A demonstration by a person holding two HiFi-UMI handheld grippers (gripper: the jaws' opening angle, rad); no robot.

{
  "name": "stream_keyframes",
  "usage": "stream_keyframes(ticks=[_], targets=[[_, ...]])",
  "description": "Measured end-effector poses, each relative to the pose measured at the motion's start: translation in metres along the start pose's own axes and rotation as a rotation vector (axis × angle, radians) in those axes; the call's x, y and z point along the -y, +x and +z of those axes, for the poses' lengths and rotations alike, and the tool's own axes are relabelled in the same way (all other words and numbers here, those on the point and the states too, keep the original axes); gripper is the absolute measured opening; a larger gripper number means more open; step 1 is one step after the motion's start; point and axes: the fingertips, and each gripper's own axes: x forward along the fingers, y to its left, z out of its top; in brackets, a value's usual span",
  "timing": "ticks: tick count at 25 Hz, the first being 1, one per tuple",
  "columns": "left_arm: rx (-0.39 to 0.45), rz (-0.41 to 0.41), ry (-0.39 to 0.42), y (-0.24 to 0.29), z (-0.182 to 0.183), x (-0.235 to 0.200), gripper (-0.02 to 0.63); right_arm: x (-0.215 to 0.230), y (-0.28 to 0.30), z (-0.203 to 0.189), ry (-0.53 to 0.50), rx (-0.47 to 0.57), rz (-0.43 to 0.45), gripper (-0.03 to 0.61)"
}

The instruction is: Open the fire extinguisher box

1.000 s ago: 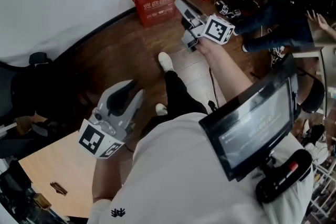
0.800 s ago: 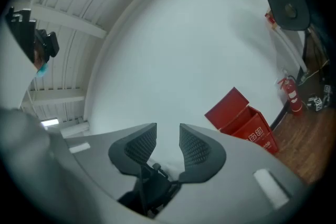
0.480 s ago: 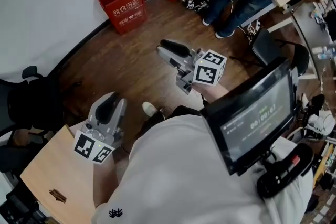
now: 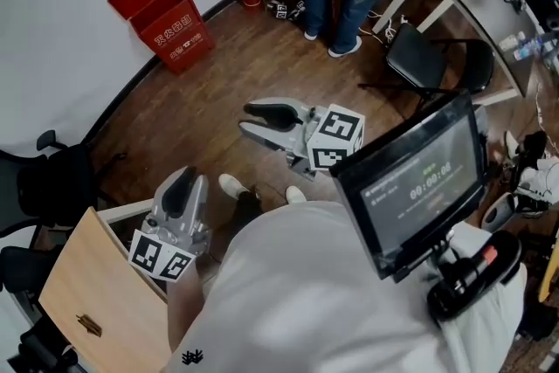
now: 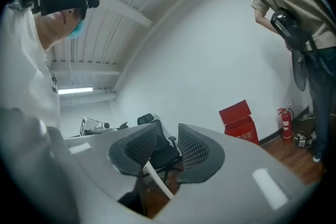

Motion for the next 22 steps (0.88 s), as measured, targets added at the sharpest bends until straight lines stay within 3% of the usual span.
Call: stream_keyframes(ticks=[3, 8, 22], targets=[[-0.016, -0.009, -0.001, 0.005, -0.009, 0.044, 0.077, -0.018, -0.044, 0.006, -0.022, 0.016, -0.001, 0.118], [-0.018, -0.011, 0.01, 0.009, -0.021, 0.073, 0.077, -0.025, -0.081, 0.009, -0.061, 0.033, -0.019, 0.118], [-0.008, -0.024, 0.007, 0.02, -0.026, 0.087, 0.077, -0.03, -0.105, 0.012, -0.116, 0.05, -0.035, 0.115]])
